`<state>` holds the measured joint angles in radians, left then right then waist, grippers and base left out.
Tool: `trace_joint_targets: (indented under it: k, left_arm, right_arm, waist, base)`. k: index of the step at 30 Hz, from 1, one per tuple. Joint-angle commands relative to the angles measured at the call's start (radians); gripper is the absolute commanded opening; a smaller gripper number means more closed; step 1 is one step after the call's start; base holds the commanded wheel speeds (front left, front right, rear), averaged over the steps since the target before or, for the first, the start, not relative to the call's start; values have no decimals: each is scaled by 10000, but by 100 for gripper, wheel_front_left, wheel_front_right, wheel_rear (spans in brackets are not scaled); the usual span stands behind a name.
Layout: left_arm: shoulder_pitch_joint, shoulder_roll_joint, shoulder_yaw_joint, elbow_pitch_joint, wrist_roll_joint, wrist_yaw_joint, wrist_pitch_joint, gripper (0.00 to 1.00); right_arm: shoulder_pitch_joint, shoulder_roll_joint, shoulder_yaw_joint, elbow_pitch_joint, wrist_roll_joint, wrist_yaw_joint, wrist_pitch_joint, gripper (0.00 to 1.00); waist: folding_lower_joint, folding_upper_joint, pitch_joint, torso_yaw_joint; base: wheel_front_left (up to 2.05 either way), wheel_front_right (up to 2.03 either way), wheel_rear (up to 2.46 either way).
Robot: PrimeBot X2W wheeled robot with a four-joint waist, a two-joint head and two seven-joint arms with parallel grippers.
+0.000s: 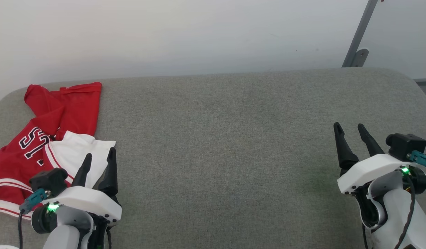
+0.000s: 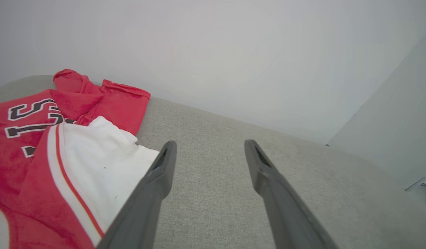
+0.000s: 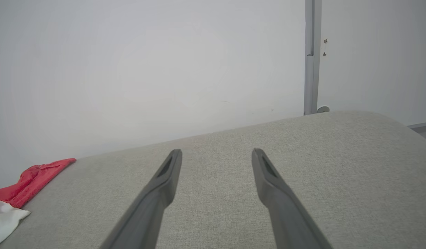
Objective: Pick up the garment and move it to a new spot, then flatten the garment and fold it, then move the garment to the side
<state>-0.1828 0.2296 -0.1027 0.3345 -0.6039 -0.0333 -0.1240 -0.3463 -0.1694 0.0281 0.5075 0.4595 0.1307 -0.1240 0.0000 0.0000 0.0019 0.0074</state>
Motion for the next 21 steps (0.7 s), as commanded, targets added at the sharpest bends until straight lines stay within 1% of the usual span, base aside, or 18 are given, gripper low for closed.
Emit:
trace_joint_targets:
  k: [1, 14, 21]
  left_arm:
    - [-318, 131, -46, -54, 363, 49, -126, 100]
    - [-388, 253, -208, 270, 1502, 48, -443, 100]
    - [-458, 264, -166, 437, 2037, 3, -607, 100]
  right_arm:
    - [-310, -74, 1, 17, -404, 0, -128, 100]
    - [-506, -118, -83, 319, -1745, 0, -441, 100]
    - [-571, -98, -266, 401, -2114, 0, -606, 100]
  waist:
    - [0, 0, -5, 4]
    - [0, 0, -7, -20]
    - [0, 0, -18, 20]
  base:
    - [0, 0, 0]
    - [0, 0, 0]
    - [0, 0, 0]
